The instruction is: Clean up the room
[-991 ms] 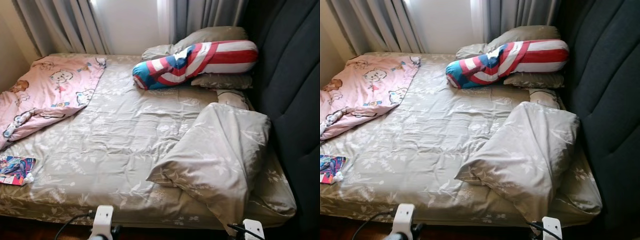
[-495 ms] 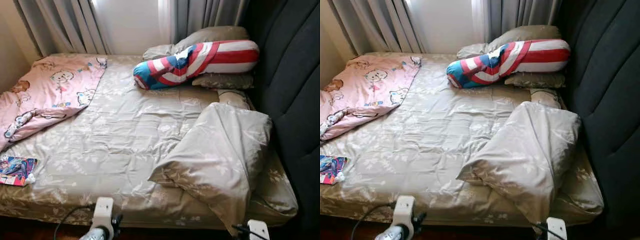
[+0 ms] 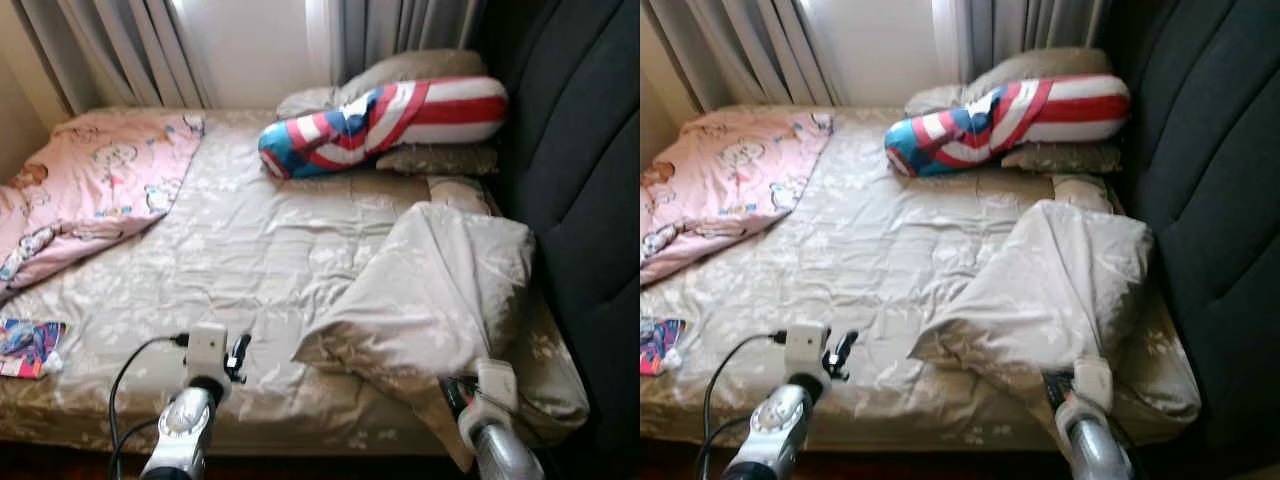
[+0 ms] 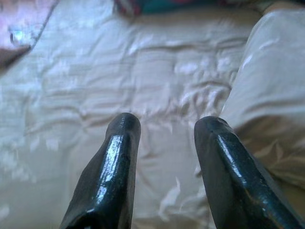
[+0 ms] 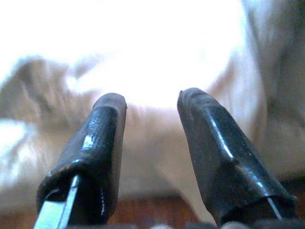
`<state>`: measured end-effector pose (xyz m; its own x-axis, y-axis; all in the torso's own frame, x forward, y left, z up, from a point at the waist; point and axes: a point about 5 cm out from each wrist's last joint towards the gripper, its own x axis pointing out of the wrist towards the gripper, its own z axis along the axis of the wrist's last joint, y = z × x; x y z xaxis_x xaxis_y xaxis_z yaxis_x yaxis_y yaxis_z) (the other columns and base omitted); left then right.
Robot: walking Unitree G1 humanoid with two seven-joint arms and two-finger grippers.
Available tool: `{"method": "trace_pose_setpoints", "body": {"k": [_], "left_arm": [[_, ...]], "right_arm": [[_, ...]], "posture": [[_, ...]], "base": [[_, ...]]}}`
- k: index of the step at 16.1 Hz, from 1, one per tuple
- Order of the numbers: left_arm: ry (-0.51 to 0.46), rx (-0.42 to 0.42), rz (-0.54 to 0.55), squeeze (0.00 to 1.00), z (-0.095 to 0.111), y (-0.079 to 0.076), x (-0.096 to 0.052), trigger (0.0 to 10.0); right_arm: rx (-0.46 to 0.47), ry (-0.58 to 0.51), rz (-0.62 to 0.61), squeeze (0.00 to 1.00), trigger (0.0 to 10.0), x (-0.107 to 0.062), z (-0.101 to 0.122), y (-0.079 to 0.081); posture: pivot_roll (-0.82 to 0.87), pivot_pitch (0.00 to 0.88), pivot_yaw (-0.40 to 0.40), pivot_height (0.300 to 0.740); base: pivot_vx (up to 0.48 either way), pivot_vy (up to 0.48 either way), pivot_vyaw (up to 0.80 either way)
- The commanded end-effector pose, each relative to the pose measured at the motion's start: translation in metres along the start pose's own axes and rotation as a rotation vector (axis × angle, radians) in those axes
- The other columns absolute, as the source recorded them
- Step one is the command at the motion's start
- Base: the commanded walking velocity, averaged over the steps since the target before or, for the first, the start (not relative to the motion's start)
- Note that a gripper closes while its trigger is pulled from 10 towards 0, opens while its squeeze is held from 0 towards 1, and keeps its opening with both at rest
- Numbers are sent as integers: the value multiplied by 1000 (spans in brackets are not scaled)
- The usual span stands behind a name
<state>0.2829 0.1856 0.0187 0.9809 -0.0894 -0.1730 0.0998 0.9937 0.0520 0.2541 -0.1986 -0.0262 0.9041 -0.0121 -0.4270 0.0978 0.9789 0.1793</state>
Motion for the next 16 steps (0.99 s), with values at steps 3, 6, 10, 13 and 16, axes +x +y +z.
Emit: {"method": "trace_pose_setpoints", "body": {"k": [3,6,10,13,16], "left_arm": [[-68,19,17,0,6,12,-11,10000],[-128,17,-2,0,20,13,-13,10000],[-171,-23,-38,0,31,-1,-11,10000],[-170,-34,-40,0,36,0,-10,10000],[-168,-38,-46,0,39,-1,-8,10000]], "right_arm": [[22,-226,-50,0,10000,4,39,-9],[-26,-410,-50,0,10000,-16,61,-12],[36,-365,-138,0,10000,-26,41,-3],[51,-324,-157,0,10000,-28,35,0],[36,-303,-142,0,10000,-24,39,4]], "posture": [[-92,5,-7,740],[-97,0,0,740],[-119,0,17,740],[-118,0,15,740],[-115,0,5,740]], "base": [[0,0,0],[0,0,0],[0,0,0],[0,0,0],[0,0,0]]}}
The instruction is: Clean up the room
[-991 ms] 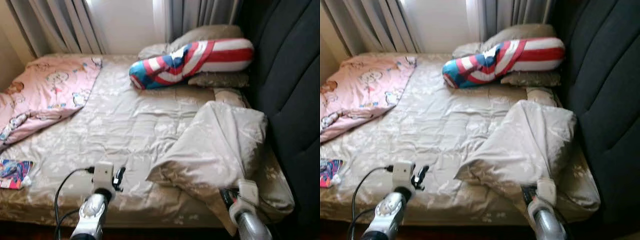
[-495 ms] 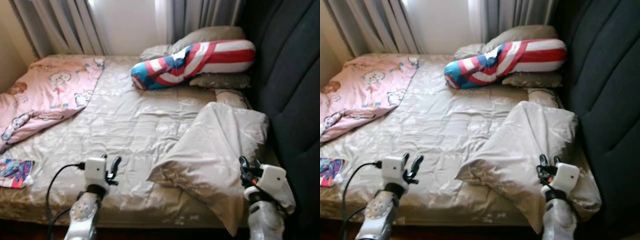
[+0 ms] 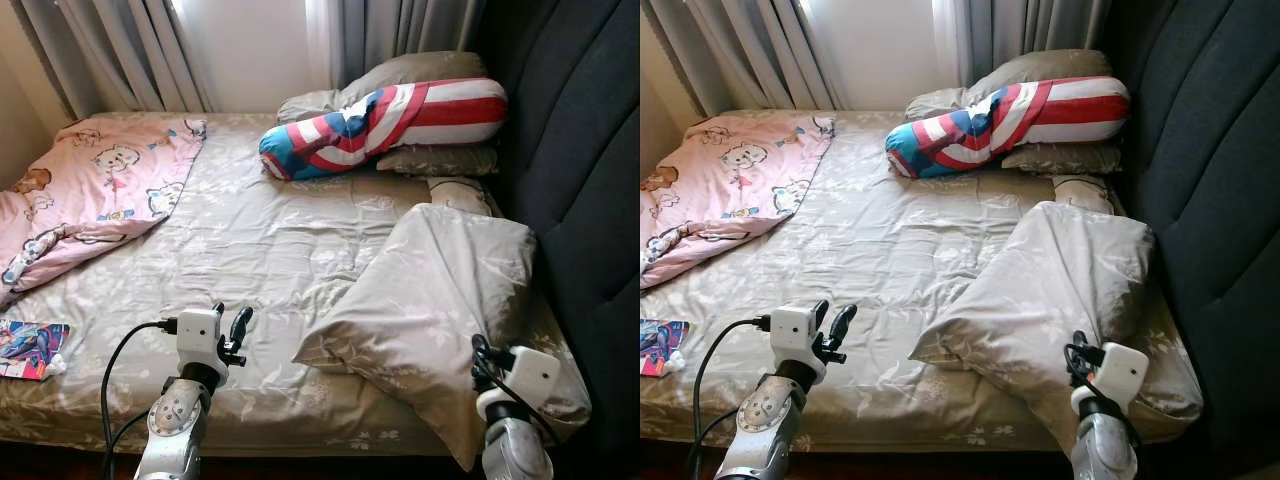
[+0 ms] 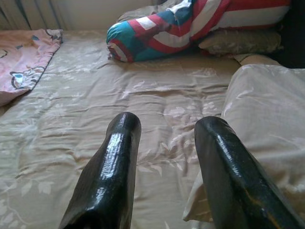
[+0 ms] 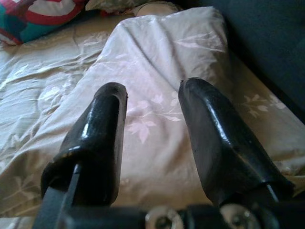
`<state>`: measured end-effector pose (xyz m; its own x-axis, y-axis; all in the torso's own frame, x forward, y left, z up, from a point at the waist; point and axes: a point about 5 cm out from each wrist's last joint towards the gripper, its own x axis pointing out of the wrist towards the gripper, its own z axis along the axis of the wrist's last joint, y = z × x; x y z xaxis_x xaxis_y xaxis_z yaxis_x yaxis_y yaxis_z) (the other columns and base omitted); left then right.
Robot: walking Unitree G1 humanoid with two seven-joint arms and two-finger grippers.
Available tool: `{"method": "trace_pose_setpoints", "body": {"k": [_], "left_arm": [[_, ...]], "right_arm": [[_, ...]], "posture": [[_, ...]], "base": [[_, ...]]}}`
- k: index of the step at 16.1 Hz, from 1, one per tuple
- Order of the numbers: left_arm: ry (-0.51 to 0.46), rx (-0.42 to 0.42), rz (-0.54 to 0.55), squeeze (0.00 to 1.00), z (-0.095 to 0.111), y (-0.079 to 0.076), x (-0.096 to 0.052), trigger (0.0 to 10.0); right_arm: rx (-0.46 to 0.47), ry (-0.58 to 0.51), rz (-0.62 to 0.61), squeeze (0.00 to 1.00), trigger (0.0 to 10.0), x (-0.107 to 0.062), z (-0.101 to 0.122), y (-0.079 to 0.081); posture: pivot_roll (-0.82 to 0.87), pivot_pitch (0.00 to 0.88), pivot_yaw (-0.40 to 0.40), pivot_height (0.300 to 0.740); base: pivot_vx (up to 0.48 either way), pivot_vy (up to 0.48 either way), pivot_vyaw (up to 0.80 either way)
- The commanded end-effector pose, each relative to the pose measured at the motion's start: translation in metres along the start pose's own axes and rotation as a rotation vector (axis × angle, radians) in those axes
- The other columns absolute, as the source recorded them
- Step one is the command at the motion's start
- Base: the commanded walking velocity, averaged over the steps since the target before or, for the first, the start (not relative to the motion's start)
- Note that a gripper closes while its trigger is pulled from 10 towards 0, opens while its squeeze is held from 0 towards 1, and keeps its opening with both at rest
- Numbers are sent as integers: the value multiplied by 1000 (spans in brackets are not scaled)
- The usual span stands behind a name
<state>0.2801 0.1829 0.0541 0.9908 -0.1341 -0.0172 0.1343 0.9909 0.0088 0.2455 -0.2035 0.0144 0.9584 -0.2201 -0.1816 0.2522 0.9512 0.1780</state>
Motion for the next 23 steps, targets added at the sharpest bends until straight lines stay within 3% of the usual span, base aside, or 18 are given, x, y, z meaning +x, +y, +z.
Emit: {"method": "trace_pose_setpoints", "body": {"k": [1,18,23], "left_arm": [[-10,-1,-3,0,5,0,2,10000],[-11,17,12,0,10,-1,3,10000],[-15,0,26,0,12,1,4,10000]], "right_arm": [[-4,-10,13,0,10000,4,7,4],[-15,24,56,0,10000,9,9,3],[-12,18,64,0,10000,12,11,3]], "posture": [[-112,0,2,740],[-100,18,-9,740],[-98,19,-11,740]], "base": [[0,0,-763],[0,-16,-663],[0,0,-90]]}}
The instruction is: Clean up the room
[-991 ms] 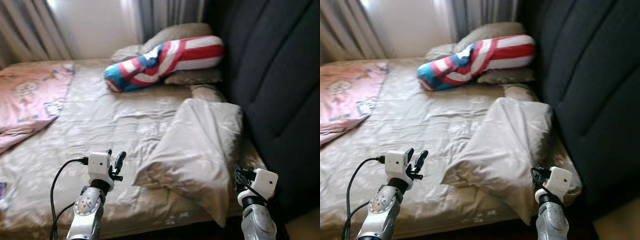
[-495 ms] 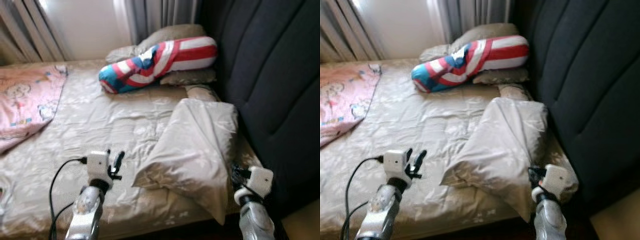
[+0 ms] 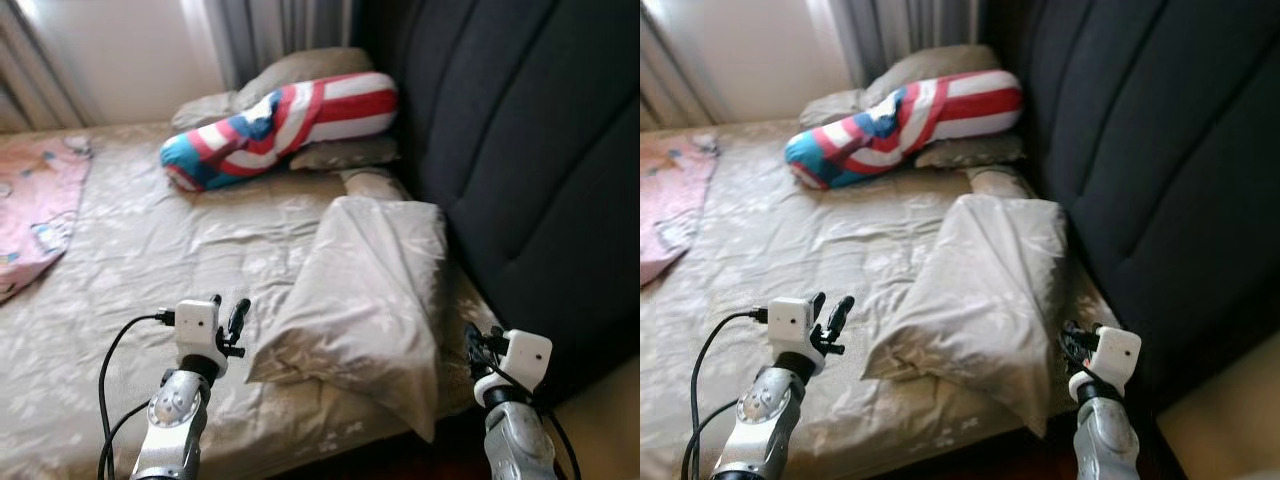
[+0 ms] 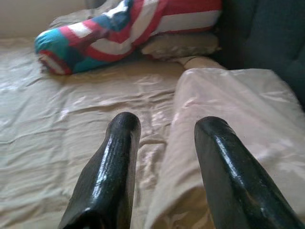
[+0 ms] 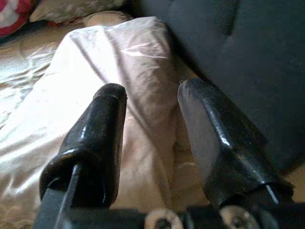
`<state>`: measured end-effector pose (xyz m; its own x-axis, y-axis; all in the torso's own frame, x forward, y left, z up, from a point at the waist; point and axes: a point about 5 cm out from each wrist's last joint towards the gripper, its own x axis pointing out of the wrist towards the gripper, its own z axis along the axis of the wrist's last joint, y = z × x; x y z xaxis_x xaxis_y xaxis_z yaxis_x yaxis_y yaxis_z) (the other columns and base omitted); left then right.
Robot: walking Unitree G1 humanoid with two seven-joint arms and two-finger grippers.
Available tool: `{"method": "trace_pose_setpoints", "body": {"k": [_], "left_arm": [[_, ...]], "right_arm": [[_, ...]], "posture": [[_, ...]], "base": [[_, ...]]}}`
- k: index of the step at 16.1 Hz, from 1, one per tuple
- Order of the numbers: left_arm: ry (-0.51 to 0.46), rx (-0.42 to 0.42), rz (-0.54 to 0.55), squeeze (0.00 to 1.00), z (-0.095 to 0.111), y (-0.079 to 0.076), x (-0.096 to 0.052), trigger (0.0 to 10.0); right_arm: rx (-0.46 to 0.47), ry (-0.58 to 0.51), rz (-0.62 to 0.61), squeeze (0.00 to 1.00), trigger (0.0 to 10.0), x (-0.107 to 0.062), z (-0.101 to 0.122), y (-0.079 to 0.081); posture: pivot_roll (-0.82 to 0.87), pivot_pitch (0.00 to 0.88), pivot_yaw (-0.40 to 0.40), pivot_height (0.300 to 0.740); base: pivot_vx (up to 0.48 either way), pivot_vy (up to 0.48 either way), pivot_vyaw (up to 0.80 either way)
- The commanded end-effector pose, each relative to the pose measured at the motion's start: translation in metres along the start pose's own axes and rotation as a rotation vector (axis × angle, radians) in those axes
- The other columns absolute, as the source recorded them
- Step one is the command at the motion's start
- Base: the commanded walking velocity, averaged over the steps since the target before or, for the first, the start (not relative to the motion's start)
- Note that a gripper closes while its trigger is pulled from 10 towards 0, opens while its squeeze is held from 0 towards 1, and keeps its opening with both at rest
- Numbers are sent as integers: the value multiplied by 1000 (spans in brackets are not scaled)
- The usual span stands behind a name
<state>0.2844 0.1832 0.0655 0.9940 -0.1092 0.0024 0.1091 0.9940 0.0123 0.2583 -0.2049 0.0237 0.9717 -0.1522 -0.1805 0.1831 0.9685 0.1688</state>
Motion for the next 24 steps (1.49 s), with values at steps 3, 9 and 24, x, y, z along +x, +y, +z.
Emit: {"method": "trace_pose_setpoints", "body": {"k": [3,9,24], "left_arm": [[-22,-18,-3,0,5,-2,-1,10000],[-11,-22,-11,0,4,-4,1,10000],[-1,-23,-17,0,3,-5,0,10000]], "right_arm": [[14,9,-2,0,10000,1,0,-1],[18,10,4,0,10000,2,0,0],[17,-2,-1,0,10000,5,3,5]], "posture": [[-98,20,-11,740],[-94,17,-12,740],[-99,0,-10,740]], "base": [[0,0,0],[0,0,0],[134,0,-206]]}}
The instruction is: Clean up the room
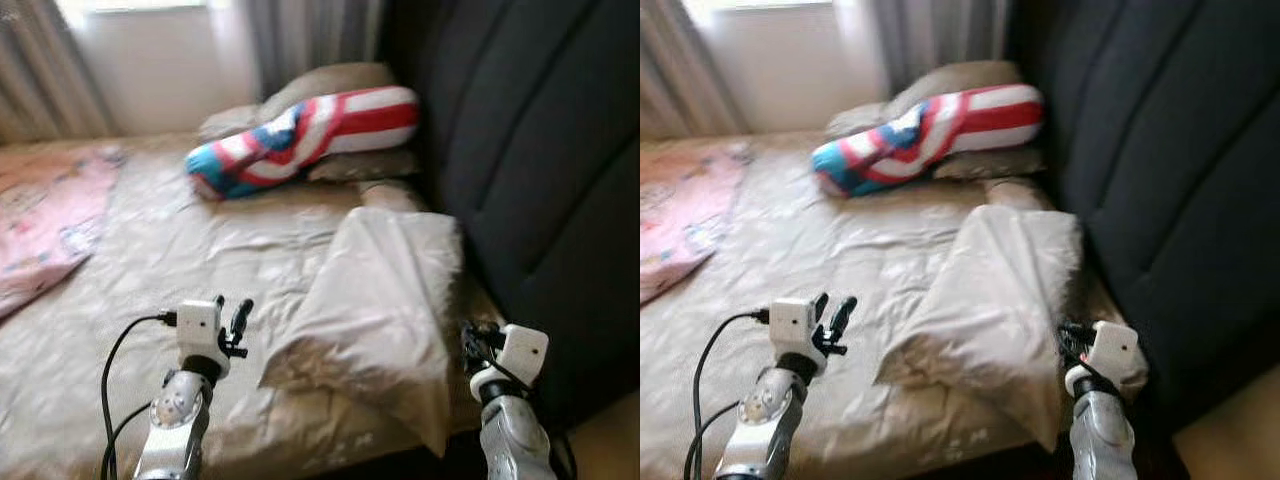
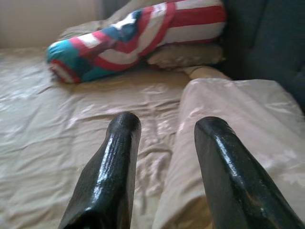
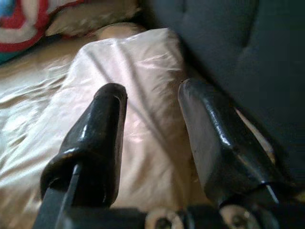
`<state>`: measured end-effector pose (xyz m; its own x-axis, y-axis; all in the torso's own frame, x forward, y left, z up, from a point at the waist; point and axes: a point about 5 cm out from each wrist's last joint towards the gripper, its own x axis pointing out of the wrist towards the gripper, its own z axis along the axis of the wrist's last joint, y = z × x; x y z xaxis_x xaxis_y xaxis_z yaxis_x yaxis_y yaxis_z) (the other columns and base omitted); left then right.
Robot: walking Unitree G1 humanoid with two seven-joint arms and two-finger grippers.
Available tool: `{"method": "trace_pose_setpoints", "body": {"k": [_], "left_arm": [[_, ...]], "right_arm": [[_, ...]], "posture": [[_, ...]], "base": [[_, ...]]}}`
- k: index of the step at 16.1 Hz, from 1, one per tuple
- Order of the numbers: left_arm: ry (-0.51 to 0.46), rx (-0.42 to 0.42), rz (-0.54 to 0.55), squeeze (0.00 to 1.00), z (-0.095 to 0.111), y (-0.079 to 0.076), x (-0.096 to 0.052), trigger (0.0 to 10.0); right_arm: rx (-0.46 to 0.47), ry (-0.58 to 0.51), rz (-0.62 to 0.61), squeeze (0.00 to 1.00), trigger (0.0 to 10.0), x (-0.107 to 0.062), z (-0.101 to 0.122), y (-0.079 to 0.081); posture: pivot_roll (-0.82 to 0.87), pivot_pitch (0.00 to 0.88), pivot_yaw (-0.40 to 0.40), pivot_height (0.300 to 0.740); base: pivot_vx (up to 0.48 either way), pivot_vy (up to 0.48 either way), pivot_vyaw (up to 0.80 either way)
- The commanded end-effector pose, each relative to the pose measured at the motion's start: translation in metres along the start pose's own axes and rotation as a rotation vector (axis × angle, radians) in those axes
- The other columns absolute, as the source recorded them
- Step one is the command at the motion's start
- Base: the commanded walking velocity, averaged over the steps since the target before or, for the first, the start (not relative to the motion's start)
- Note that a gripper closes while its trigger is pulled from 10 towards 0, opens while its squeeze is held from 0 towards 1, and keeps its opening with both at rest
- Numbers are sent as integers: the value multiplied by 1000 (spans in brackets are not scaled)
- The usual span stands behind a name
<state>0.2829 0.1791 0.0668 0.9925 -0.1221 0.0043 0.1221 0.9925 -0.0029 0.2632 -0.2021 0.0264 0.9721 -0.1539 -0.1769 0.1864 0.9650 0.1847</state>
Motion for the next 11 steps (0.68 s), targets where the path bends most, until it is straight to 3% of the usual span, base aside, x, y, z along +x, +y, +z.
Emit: {"method": "trace_pose_setpoints", "body": {"k": [1,5,11], "left_arm": [[2,-9,-4,0,1,-2,1,10000],[1,-10,0,0,2,-2,1,10000],[9,-15,-21,0,0,-5,-2,10000]], "right_arm": [[-1,1,-2,0,10000,0,0,1],[2,-4,-4,0,10000,1,1,1],[1,14,11,0,10000,0,-2,3]], "posture": [[-100,4,-11,740],[-96,11,-14,740],[-94,19,-14,740]], "base": [[322,0,0],[326,0,0],[0,0,0]]}}
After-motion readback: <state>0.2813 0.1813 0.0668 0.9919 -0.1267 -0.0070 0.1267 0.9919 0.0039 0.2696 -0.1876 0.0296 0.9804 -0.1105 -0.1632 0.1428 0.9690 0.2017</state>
